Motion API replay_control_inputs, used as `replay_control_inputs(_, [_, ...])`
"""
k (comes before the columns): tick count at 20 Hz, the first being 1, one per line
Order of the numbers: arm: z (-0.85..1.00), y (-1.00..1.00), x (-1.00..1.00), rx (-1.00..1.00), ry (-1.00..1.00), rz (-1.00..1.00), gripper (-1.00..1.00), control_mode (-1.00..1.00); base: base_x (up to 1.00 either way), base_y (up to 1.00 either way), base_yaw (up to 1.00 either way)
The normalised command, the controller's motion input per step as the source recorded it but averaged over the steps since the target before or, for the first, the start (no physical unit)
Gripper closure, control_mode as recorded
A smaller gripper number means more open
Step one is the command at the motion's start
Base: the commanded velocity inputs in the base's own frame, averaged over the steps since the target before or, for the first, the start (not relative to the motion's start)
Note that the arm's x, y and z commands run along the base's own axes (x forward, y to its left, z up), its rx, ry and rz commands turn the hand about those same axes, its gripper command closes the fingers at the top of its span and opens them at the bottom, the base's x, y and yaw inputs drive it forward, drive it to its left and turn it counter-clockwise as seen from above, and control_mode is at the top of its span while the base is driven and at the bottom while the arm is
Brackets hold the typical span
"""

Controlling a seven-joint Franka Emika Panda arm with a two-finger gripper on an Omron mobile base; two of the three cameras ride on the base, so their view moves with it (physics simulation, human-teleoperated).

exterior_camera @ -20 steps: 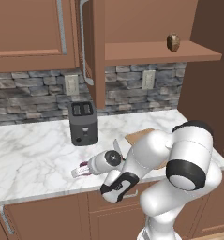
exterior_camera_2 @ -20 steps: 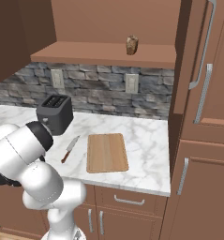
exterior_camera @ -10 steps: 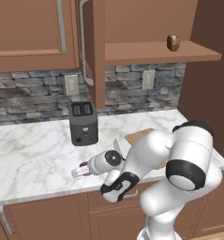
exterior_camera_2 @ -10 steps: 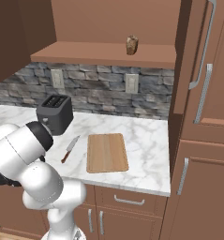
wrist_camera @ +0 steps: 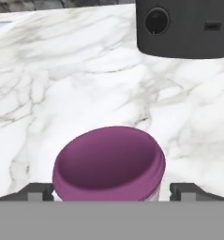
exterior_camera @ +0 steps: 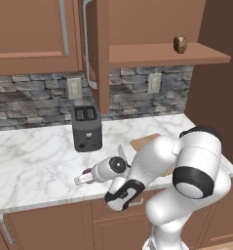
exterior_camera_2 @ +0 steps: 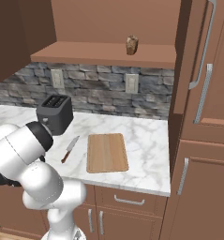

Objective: Pick the bread, place it on the cutting board, pick the jam, place it on the counter, and close the cabinet.

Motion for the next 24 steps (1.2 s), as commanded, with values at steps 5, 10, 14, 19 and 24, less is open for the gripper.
replay_control_inputs(5, [0.06, 0.00, 0.00, 0.00, 0.00, 0.01, -1.00, -1.00, 0.00, 0.00, 0.00])
replay_control_inputs(10, [0.12, 0.00, 0.00, 0.00, 0.00, 0.01, -1.00, -1.00, 0.00, 0.00, 0.00])
replay_control_inputs(14, [0.11, 0.00, -0.02, 0.00, 0.00, 0.00, -1.00, -1.00, 0.00, 0.00, 0.00])
replay_control_inputs(19, [0.12, -0.02, -0.03, 0.00, 0.00, 0.00, -1.00, -1.00, 0.00, 0.00, 0.00])
replay_control_inputs(24, [0.17, -0.04, -0.06, 0.00, -0.01, 0.00, -1.00, -1.00, 0.00, 0.00, 0.00])
